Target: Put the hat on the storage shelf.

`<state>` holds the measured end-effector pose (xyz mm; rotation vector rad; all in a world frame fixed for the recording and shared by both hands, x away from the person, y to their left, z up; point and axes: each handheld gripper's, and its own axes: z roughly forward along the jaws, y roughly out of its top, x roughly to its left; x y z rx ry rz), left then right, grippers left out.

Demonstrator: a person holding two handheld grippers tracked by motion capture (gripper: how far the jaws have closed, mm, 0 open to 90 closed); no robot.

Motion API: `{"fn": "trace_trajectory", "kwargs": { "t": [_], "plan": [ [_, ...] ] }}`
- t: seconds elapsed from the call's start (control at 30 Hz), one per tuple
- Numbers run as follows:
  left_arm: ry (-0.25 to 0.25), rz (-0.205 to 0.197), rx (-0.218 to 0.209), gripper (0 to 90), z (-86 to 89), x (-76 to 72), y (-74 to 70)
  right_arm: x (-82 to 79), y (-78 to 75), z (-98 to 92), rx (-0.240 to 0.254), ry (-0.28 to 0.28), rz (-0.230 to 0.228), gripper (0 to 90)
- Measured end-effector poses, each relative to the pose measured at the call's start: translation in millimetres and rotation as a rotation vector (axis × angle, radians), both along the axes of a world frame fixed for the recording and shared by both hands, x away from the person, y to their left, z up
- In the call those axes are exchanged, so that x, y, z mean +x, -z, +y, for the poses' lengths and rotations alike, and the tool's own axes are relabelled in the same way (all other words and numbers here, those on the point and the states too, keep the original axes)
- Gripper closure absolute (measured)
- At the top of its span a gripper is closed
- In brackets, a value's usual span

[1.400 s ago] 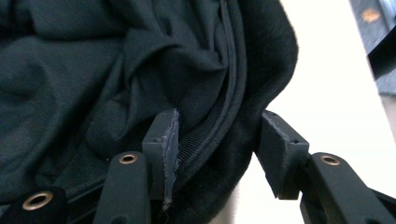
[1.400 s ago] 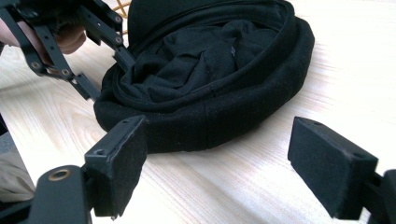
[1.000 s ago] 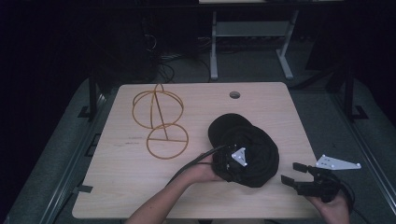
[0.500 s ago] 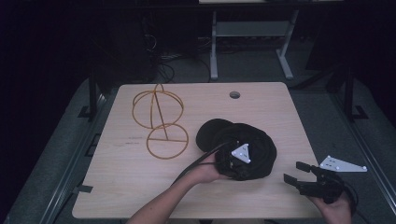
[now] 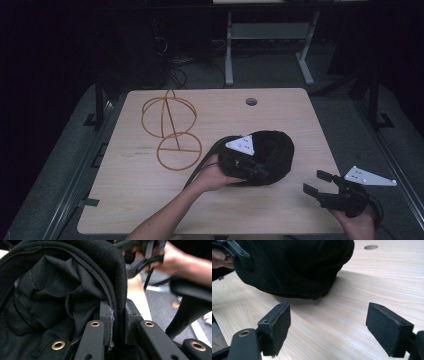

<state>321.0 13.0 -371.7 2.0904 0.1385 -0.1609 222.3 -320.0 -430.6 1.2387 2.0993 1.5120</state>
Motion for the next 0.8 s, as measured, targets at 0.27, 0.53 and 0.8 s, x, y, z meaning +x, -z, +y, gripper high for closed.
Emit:
{"fn": "trace_trajectory", "kwargs": {
  "t": [0.27, 0.53, 0.8],
  "plan": [
    [-0.004, 0.037, -0.1, 79.4, 13.4, 0.8, -19.4, -1.6, -6.9, 3.2, 0.027, 0.015, -0.034, 17.3],
    [0.01, 0.045, -0.187, 79.5, 23.2, 0.3, -43.6, -0.5, -19.9, 17.1, 0.049, -0.015, -0.072, 15.5],
    [0.007, 0.026, -0.244, 79.4, 34.1, 1.6, -69.6, 6.9, -47.7, 31.0, 0.092, -0.056, -0.139, 15.1]
  ]
}}
